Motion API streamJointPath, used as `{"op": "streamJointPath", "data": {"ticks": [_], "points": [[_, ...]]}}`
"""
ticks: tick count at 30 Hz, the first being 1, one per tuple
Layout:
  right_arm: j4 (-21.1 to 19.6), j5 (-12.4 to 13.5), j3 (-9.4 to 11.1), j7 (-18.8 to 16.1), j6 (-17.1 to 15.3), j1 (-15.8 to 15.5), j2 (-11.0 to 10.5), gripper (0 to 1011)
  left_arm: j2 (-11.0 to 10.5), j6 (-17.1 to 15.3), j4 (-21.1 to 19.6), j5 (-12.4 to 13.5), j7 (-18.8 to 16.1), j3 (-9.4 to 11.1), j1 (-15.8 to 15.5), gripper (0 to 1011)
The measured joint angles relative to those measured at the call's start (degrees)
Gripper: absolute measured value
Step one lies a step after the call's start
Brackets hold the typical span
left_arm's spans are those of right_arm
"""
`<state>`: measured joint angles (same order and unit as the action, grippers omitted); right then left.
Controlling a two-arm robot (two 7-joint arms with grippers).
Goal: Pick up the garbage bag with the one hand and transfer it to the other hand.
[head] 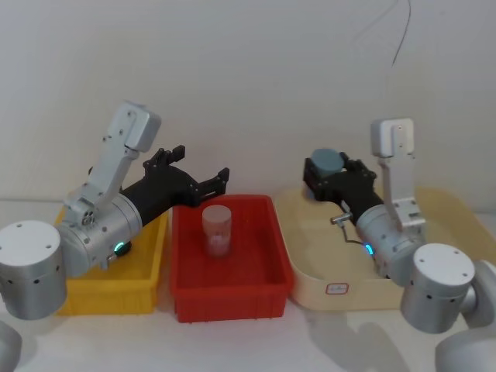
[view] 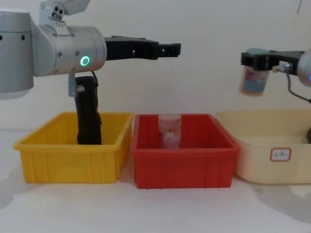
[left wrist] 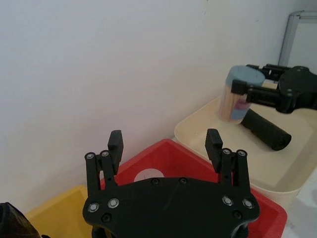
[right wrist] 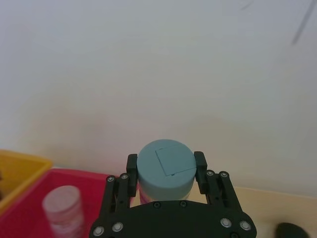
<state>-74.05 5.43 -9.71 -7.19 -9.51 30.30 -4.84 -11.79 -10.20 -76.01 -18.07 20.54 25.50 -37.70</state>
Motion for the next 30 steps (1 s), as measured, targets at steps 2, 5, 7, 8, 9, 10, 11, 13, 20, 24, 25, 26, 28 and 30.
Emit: {"op": "streamJointPath", "data": {"ticks": [2, 5, 7, 8, 9, 10, 11, 13, 20, 24, 25, 26, 28, 30], "points": [[0.1, -0.3, 0.6, 0.5, 0.1, 0.0, -0.4, 663, 0.0, 0.0, 0.0, 0.0, 0.0, 0.0, 0.0, 1001], [0.5, -0.8, 1.1, 1.2, 0.2, 0.0, -0.9, 663, 0.0, 0.0, 0.0, 0.0, 0.0, 0.0, 0.0, 1001], [0.8, -1.0, 1.3, 1.4, 0.2, -0.1, -1.0, 663, 0.0, 0.0, 0.0, 0.0, 0.0, 0.0, 0.0, 1001], [1.0, -1.2, 1.4, 1.6, 0.2, -0.2, -1.1, 663, 0.0, 0.0, 0.0, 0.0, 0.0, 0.0, 0.0, 1001], [1.4, -1.5, 1.5, 1.7, 0.2, -0.3, -1.3, 663, 0.0, 0.0, 0.0, 0.0, 0.0, 0.0, 0.0, 1001], [1.8, -1.7, 1.6, 1.8, 0.1, -0.5, -1.5, 663, 0.0, 0.0, 0.0, 0.0, 0.0, 0.0, 0.0, 1001], [1.9, -1.8, 1.6, 1.9, 0.1, -0.5, -1.6, 664, 0.0, 0.0, 0.0, 0.0, 0.0, 0.0, 0.0, 1001], [2.2, -2.1, 1.7, 2.0, 0.0, -0.8, -1.8, 703, 0.0, 0.0, 0.0, 0.0, 0.0, 0.0, 0.0, 1001], [1.7, -2.6, 1.6, 1.4, -0.8, -2.4, -2.4, 890, 0.0, 0.0, 0.0, 0.0, 0.0, 0.0, 0.0, 1001], [-0.2, -2.6, 1.7, 0.8, -1.5, -3.7, -2.6, 996, 0.0, 0.0, 0.0, 0.0, 0.0, 0.0, 0.0, 1001], [-1.3, -2.6, 1.8, 0.6, -1.9, -4.5, -2.6, 1001, 0.0, 0.0, 0.0, 0.0, 0.0, 0.0, 0.0, 1001], [-1.9, -2.6, 1.9, 0.6, -2.1, -4.8, -2.6, 1001, 0.0, 0.0, 0.0, 0.0, 0.0, 0.0, 0.0, 1001], [-3.0, -2.5, 2.0, 0.4, -2.4, -5.8, -2.6, 1001, 0.0, 0.0, 0.0, 0.0, 0.0, 0.0, 0.0, 1001], [-5.1, -2.3, 2.3, 0.4, -3.1, -6.9, -2.6, 1001, 0.0, 0.0, 0.0, 0.0, 0.0, 0.0, 0.0, 1001]]}}
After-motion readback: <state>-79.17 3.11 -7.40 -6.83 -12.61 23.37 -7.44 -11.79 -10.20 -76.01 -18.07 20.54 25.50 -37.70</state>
